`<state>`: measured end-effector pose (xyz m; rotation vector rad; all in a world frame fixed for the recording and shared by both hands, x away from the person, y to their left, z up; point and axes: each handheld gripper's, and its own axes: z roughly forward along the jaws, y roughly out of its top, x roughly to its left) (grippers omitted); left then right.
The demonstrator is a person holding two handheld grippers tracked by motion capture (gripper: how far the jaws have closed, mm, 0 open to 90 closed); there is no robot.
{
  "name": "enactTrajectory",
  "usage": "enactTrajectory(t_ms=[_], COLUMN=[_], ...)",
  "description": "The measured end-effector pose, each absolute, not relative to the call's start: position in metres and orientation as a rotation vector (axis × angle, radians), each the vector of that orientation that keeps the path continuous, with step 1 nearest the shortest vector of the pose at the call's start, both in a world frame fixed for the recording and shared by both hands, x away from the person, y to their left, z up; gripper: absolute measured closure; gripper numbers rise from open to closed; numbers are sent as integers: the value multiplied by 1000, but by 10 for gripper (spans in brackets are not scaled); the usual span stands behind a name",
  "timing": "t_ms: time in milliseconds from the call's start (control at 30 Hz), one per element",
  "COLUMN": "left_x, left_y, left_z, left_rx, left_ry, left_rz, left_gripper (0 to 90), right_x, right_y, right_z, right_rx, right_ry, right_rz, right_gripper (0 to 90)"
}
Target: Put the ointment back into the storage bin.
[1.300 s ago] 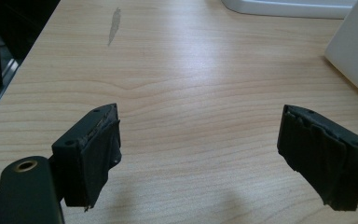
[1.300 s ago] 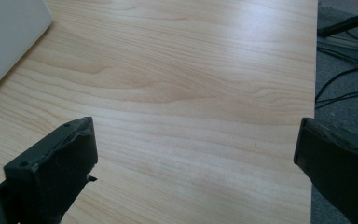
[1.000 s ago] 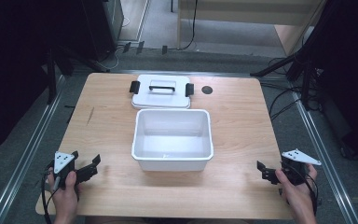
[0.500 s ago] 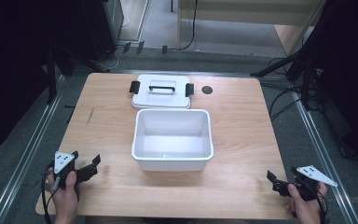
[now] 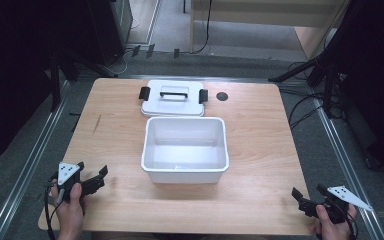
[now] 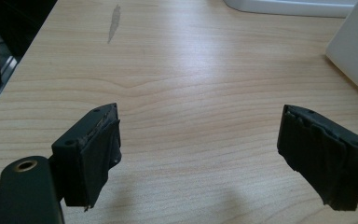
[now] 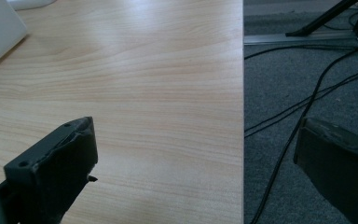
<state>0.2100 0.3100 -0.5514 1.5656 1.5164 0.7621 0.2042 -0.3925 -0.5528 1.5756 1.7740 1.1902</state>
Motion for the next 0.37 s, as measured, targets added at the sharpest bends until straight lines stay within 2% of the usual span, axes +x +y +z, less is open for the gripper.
enactTrajectory(t_ms=[367], left_x=[211], left_y=[309], left_z=[-551], left_rx=[1566], left_ry=[1517], left_rz=[764], left_gripper=[140], right_x=[204], right_y=[-391], right_z=[-554], right_rx=[1576], right_ry=[1775], right_rz=[1174], right_gripper=[0])
